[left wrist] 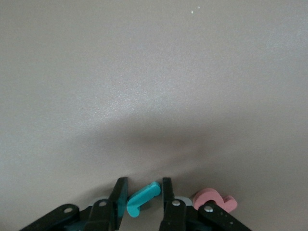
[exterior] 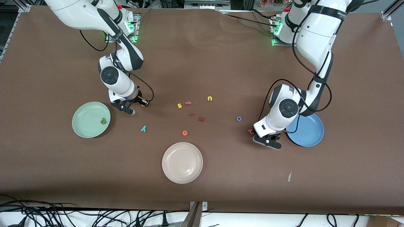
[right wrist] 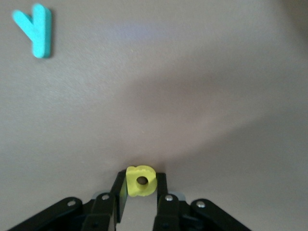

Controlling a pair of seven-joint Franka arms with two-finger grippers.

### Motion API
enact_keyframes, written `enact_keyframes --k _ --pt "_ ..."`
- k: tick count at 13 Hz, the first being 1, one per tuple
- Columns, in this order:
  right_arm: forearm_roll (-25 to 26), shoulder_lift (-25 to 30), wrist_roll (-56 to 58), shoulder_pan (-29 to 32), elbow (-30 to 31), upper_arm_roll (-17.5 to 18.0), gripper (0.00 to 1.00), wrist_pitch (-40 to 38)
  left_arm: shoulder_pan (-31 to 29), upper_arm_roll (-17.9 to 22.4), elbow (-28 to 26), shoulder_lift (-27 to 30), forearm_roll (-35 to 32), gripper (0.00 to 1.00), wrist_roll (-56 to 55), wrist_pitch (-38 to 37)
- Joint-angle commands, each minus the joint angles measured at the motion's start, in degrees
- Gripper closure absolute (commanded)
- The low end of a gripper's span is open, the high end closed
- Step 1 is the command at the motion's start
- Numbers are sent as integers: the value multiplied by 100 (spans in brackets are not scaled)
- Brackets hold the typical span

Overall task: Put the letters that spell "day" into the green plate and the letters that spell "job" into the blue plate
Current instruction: 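Drop the yellow d on the green plate while the left gripper drops cyan piece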

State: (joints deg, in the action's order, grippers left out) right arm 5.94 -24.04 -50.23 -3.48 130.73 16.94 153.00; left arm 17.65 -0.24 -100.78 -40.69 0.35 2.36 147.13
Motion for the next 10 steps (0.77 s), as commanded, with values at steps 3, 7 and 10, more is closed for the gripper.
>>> enact_keyframes --k 3,7,10 --pt "153 -136 -93 -39 -134 -68 100 20 19 33 14 -70 -62 80 89 -18" --pt "188 -92 -14 -13 -1240 -68 100 -1970 19 33 14 -70 -105 100 98 -18" --pt "303 -92 870 5 -1585 -418 100 -2433 10 41 32 43 -114 100 54 -88"
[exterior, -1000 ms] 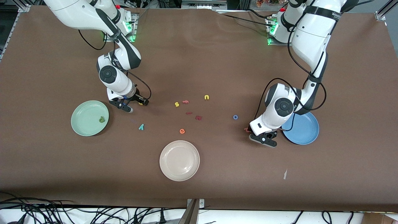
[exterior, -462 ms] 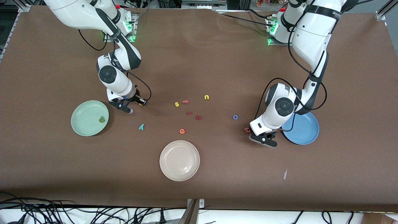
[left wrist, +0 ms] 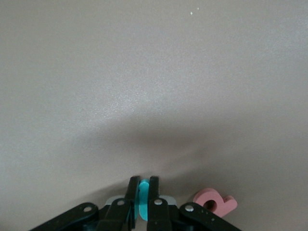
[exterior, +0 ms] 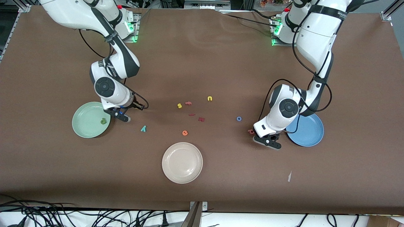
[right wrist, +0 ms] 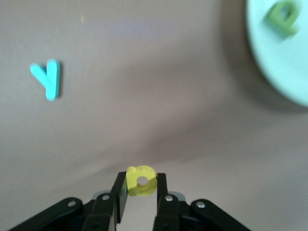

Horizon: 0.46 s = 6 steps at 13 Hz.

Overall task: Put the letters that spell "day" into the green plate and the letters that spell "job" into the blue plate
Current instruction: 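Drop the yellow d on the green plate while the left gripper drops cyan piece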

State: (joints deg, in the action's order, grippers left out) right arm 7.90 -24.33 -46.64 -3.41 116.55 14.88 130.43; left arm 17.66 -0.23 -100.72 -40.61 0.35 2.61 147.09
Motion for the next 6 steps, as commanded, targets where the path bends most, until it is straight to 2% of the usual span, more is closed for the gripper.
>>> enact_keyframes --k 1,4,6 --pt "107 -63 985 7 -194 -405 100 -176 -51 40 26 192 -106 100 29 -293" --pt "212 -63 2909 7 -299 -994 100 -176 -437 40 9 719 -123 100 125 -1092" --pt "221 -81 3973 25 -326 -1249 100 -159 -771 40 -96 992 -123 100 554 -1383"
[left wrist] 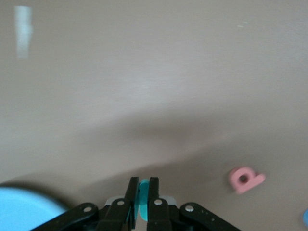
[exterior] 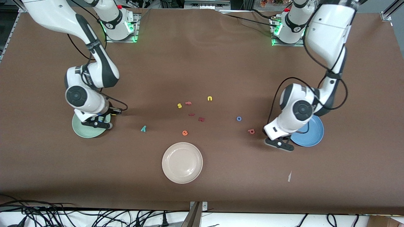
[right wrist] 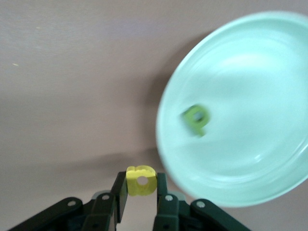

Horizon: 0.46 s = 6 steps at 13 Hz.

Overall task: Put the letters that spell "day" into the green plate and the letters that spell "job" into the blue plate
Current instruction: 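Drop the yellow d on the green plate while the left gripper drops cyan piece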

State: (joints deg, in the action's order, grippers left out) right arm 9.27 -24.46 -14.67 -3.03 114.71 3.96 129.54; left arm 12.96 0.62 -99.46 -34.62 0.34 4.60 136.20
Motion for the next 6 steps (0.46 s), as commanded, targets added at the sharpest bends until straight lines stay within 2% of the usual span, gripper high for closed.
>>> enact_keyframes --k 1,4,5,6 --pt "84 -103 1304 -14 -168 -290 100 -8 -494 -45 -345 534 -122 100 549 -365" --pt "84 -295 2124 231 -221 -388 100 430 -925 -45 -724 746 -113 99 1339 -366" --pt "32 -366 2109 258 -221 -388 73 493 -1005 -45 -724 729 -113 79 1455 -366" --pt "-38 -358 2039 250 -230 -388 15 485 -1006 -45 -724 720 -113 54 1430 -366"
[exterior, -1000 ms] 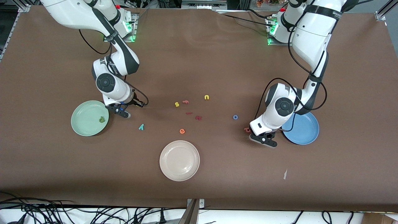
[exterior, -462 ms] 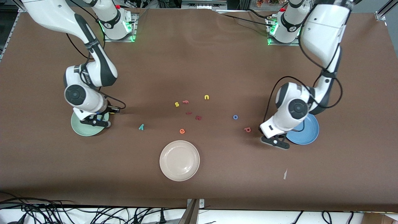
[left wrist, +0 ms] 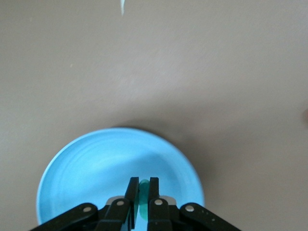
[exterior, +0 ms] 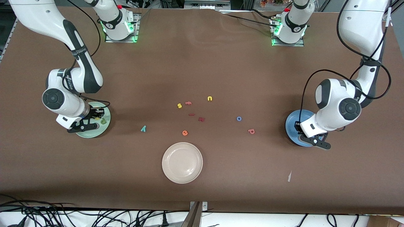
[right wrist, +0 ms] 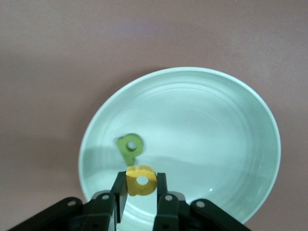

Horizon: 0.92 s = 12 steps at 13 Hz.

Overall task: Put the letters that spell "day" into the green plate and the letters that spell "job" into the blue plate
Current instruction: 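Drop the yellow d on the green plate while the left gripper drops cyan piece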

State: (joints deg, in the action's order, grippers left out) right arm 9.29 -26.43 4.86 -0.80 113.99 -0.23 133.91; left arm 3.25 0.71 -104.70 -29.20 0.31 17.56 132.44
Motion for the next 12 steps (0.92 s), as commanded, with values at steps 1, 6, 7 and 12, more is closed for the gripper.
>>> enact_keyframes --k 1,6,7,12 --pt "-50 -152 -46 19 -219 49 0 -4 -18 -53 -200 178 -58 36 72 10" --pt "-102 -82 -886 -43 -473 347 0 -337 542 -106 -86 81 415 35 -541 28" --pt "-111 -82 -1595 -69 -527 531 0 -365 762 -106 -77 3 600 35 -874 71" --pt "-120 -344 -3489 -508 -894 787 0 -312 1739 -97 370 -542 594 35 -2071 203"
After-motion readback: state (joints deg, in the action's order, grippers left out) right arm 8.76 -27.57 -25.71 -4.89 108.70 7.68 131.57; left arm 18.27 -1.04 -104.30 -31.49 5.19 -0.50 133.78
